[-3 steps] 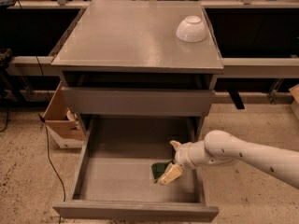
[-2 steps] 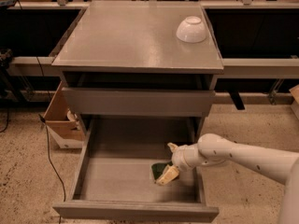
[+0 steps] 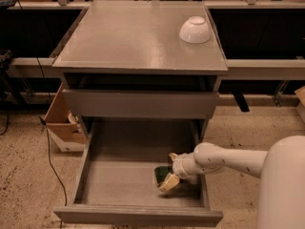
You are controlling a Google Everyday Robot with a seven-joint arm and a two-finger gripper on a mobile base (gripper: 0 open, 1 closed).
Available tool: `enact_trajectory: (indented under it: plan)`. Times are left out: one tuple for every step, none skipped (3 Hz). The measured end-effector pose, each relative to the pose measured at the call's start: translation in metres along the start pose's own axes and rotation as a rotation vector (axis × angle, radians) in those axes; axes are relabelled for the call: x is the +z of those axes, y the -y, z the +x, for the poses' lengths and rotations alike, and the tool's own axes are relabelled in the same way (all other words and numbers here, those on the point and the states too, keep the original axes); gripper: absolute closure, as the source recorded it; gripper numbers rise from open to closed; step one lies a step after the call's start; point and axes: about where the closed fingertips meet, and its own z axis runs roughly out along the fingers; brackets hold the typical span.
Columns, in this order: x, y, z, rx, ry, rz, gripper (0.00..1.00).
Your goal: Pick sponge from middle drawer and place on counter
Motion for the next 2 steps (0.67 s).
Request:
enact_trajectory:
  plan:
    - [0.0072, -0.0013, 0.0145, 0.001, -0.021, 0.013, 0.37]
    - [0.0036, -0.0065, 0.0142, 0.000, -0.017, 0.026, 0.68]
